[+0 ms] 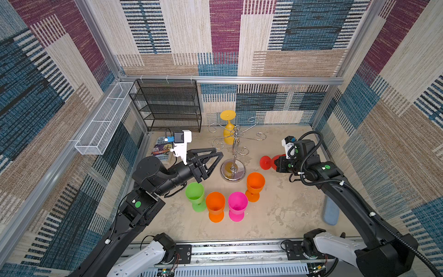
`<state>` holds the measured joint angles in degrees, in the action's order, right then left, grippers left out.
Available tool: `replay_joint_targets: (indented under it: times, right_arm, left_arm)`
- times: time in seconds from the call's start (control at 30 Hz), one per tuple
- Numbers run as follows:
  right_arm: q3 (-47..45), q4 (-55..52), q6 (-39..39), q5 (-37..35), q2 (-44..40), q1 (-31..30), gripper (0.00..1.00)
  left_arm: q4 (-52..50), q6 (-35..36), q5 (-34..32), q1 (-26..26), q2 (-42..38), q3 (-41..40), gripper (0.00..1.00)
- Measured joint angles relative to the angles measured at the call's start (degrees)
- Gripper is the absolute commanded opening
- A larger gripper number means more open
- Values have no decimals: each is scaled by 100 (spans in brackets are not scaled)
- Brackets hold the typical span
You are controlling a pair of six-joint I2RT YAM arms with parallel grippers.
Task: Take the wine glass off the wine glass rack
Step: Place the wine glass at the center of the table.
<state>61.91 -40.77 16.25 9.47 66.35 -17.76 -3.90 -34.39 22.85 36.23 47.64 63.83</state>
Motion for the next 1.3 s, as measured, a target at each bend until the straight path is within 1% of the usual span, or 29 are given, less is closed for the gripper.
replay_joint_targets:
  times: [0.27,0.47,0.67,1.0,1.3]
  right_arm:
    - [-37,-68,-243,133,511,-24,0]
    - [-13,-118,-345,122,807,-175,0]
    - [192,-144,-422,-116,1163,-424,0]
    - [455,-177,-450,-385,1423,-518,0]
    - [1056,-885,-522,-678,1674,-616,0]
  left_arm:
    - [-22,31,4,0,103,-2,59]
    - [20,28,37,0,254,22,59]
    - [39,26,151,0,372,57,59]
    - [24,26,153,0,367,98,59]
    - [37,26,160,0,361,68,58]
